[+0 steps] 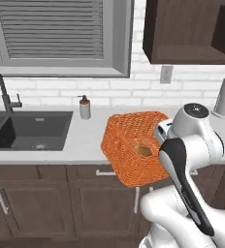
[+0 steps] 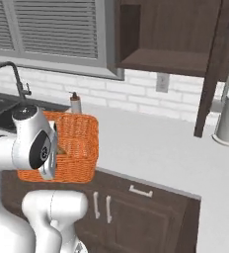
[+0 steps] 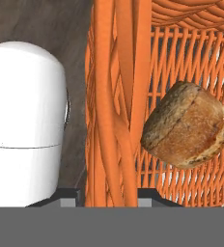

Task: Open the cabinet, pick up the bread from the cabinet and place it in the basket. Then move the basket to the dining counter.

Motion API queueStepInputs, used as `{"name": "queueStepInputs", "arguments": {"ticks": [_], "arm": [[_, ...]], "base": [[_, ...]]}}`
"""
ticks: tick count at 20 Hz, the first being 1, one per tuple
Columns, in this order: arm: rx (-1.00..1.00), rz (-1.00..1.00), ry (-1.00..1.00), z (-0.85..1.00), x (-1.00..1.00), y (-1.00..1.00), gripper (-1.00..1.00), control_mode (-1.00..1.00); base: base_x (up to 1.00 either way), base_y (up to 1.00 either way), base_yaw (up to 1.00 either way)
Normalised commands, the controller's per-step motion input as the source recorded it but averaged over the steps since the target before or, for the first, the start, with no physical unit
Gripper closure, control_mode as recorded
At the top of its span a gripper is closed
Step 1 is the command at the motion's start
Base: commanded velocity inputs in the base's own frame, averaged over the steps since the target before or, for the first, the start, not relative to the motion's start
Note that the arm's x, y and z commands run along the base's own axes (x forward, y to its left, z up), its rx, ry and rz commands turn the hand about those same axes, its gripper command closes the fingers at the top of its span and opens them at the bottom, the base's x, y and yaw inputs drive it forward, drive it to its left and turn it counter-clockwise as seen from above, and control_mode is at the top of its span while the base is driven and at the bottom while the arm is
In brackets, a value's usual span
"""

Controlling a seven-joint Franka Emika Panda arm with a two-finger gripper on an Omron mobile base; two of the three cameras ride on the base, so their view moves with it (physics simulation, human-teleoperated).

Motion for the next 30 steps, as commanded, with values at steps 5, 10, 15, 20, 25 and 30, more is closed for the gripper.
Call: {"name": "queueStepInputs", "arguments": {"ticks": [5,10,15,20,25,30], "arm": [[0.00,0.00,0.00,0.00,0.00,0.00,1.00,1.00],[0.00,0.00,0.00,0.00,0.00,0.00,1.00,1.00],[0.00,0.00,0.00,0.00,0.00,0.00,1.00,1.00],[0.00,0.00,0.00,0.00,0.00,0.00,1.00,1.00],[0.00,0.00,0.00,0.00,0.00,0.00,1.00,1.00],[0.00,0.00,0.00,0.00,0.00,0.00,1.00,1.00]], "base": [[-0.36,0.95,0.83],[-0.31,0.51,0.97],[-0.34,0.61,0.92],[-0.34,1.00,0.74],[-0.32,1.00,0.58],[0.13,1.00,0.21]]}}
